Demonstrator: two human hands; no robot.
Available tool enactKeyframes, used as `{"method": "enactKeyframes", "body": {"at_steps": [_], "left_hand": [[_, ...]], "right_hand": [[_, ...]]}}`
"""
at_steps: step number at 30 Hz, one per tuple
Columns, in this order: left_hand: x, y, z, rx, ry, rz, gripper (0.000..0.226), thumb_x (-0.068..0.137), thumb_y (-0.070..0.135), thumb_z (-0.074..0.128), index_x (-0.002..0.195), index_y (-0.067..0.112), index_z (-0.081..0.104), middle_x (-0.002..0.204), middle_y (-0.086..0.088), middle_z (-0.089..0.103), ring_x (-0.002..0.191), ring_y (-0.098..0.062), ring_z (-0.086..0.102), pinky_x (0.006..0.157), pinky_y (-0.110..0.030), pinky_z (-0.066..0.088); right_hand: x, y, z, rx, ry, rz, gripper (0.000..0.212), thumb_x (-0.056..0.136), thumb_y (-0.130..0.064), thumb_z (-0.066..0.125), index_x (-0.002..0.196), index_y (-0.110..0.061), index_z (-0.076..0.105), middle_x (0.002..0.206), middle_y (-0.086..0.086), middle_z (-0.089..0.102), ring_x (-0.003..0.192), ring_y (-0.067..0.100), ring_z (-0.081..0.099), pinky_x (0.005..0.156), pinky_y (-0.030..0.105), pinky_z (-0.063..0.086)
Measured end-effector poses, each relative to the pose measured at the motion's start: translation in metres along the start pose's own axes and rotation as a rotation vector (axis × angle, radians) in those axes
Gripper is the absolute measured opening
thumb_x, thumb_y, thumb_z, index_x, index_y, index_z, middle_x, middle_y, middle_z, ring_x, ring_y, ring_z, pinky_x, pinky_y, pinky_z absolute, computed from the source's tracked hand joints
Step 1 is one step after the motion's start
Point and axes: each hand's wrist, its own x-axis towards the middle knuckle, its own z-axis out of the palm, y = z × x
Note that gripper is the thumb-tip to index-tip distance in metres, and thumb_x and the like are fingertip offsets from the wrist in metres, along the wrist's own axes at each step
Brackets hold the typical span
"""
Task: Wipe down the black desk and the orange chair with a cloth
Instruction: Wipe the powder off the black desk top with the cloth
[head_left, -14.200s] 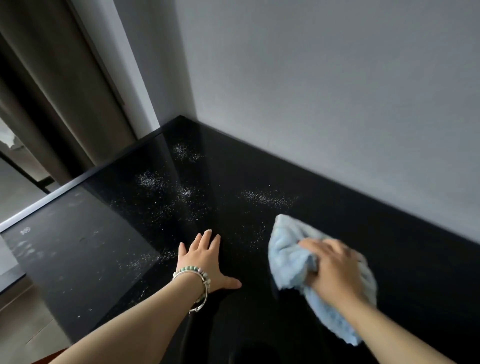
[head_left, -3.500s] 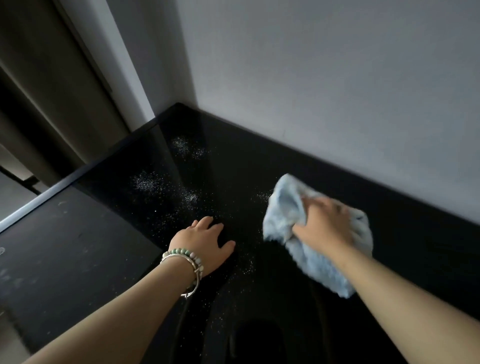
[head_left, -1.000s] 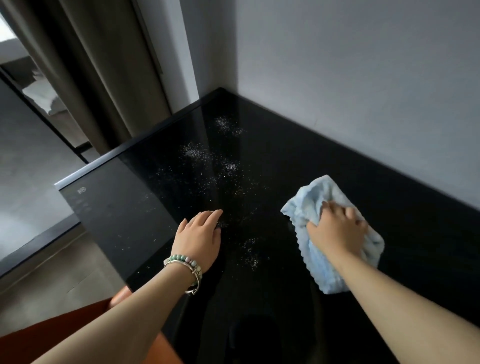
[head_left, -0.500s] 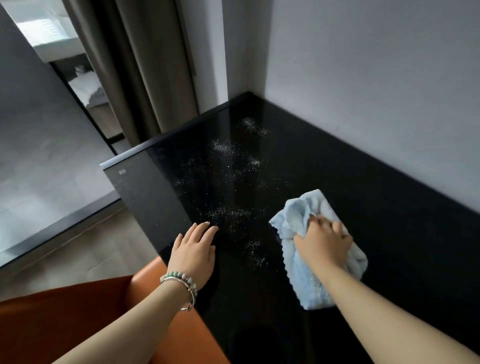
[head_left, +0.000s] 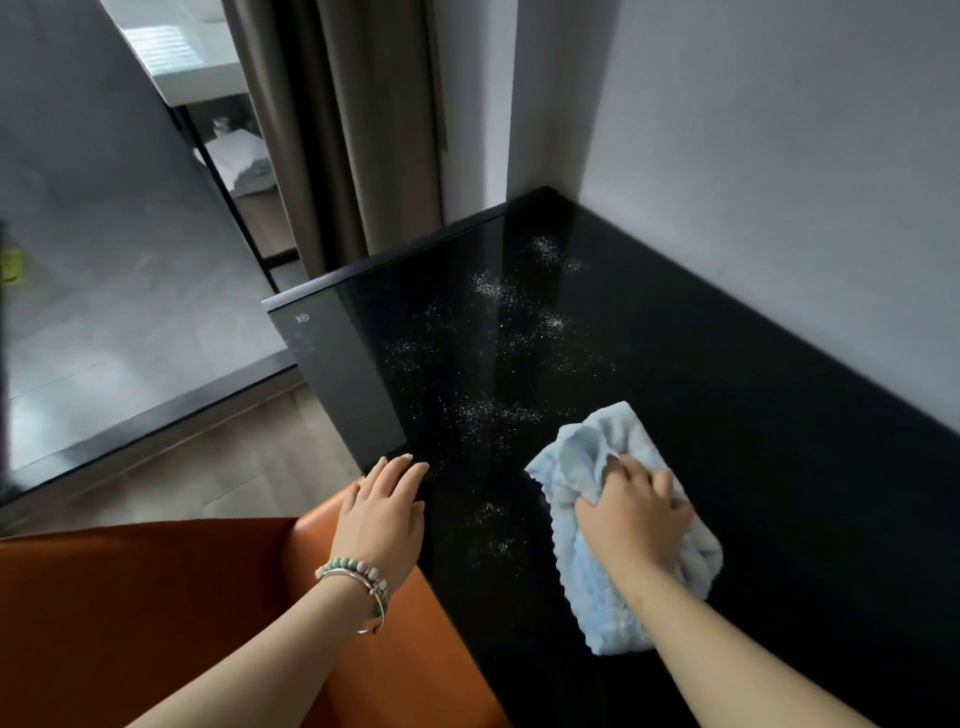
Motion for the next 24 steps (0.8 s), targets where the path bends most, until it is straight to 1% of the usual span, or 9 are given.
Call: {"method": "enactKeyframes", "body": {"at_steps": [5,6,8,11,14,17,19,22,24], "left_hand": [[-0.008,-0.008,0.000,-0.031,0.050,-0.027,0.044,0.096,0.023,0.038,0.140,0.026,0.035,0.147,0.008,0.030,0.140,-0.017,0.020,0.110,-0.030,0.019],[-0.009,-0.010,-0.001,-0.036,0.054,-0.030,0.044,0.096,0.022,0.038,0.139,0.026,0.035,0.146,0.008,0.031,0.140,-0.017,0.021,0.110,-0.031,0.019],[-0.011,-0.016,-0.002,-0.050,0.047,-0.041,0.044,0.096,0.021,0.038,0.140,0.025,0.035,0.147,0.007,0.031,0.140,-0.018,0.021,0.112,-0.034,0.020],[-0.016,-0.028,-0.005,-0.062,0.030,-0.077,0.045,0.096,0.019,0.037,0.140,0.024,0.034,0.147,0.005,0.030,0.141,-0.019,0.019,0.114,-0.039,0.020],[-0.022,-0.039,-0.008,-0.072,0.037,-0.118,0.045,0.096,0.019,0.038,0.140,0.023,0.034,0.147,0.004,0.031,0.139,-0.020,0.024,0.113,-0.040,0.022],[-0.024,-0.046,-0.018,-0.221,0.125,-0.207,0.044,0.094,0.015,0.043,0.137,0.018,0.041,0.146,0.000,0.035,0.132,-0.022,0.036,0.107,-0.038,0.031],[-0.024,-0.050,-0.027,-0.325,0.189,-0.249,0.043,0.093,0.011,0.044,0.136,0.015,0.043,0.146,-0.002,0.036,0.131,-0.022,0.038,0.104,-0.032,0.031],[-0.026,-0.056,-0.038,-0.396,0.235,-0.282,0.042,0.095,0.012,0.043,0.136,0.015,0.042,0.146,-0.001,0.035,0.131,-0.019,0.037,0.099,-0.023,0.029],[-0.027,-0.061,-0.044,-0.425,0.260,-0.297,0.042,0.095,0.012,0.042,0.136,0.013,0.042,0.145,-0.003,0.036,0.131,-0.018,0.036,0.098,-0.022,0.027]], "right_hand": [[-0.039,-0.048,0.019,0.091,-0.072,-0.377,0.052,0.084,-0.041,0.048,0.134,-0.033,0.040,0.141,-0.019,0.036,0.125,0.014,0.029,0.098,0.036,0.022],[-0.033,-0.045,0.016,0.089,-0.073,-0.371,0.052,0.084,-0.040,0.049,0.134,-0.033,0.040,0.141,-0.020,0.036,0.125,0.013,0.030,0.098,0.035,0.022],[-0.017,-0.030,0.009,0.050,-0.027,-0.234,0.049,0.085,-0.039,0.048,0.133,-0.032,0.042,0.139,-0.019,0.039,0.124,0.015,0.032,0.096,0.038,0.027],[-0.010,-0.020,0.005,-0.023,0.034,-0.061,0.044,0.089,-0.038,0.041,0.131,-0.027,0.044,0.131,-0.009,0.048,0.121,0.021,0.035,0.094,0.042,0.032],[-0.034,-0.052,0.013,-0.019,0.011,-0.191,0.044,0.091,-0.041,0.038,0.132,-0.027,0.042,0.131,-0.009,0.046,0.120,0.020,0.035,0.094,0.041,0.030],[-0.062,-0.090,0.025,0.066,-0.067,-0.390,0.048,0.088,-0.045,0.041,0.134,-0.032,0.040,0.135,-0.014,0.042,0.121,0.018,0.035,0.096,0.038,0.026],[-0.073,-0.113,0.027,0.175,-0.137,-0.512,0.042,0.084,-0.045,0.046,0.125,-0.035,0.047,0.128,-0.017,0.047,0.117,0.017,0.038,0.095,0.035,0.027],[-0.076,-0.139,0.018,0.349,-0.224,-0.612,0.028,0.082,-0.034,0.052,0.110,-0.031,0.054,0.111,-0.014,0.059,0.106,0.018,0.043,0.090,0.033,0.032],[-0.070,-0.144,0.009,0.396,-0.174,-0.611,0.028,0.078,-0.031,0.054,0.105,-0.028,0.056,0.107,-0.013,0.061,0.105,0.019,0.044,0.082,0.030,0.029]]}}
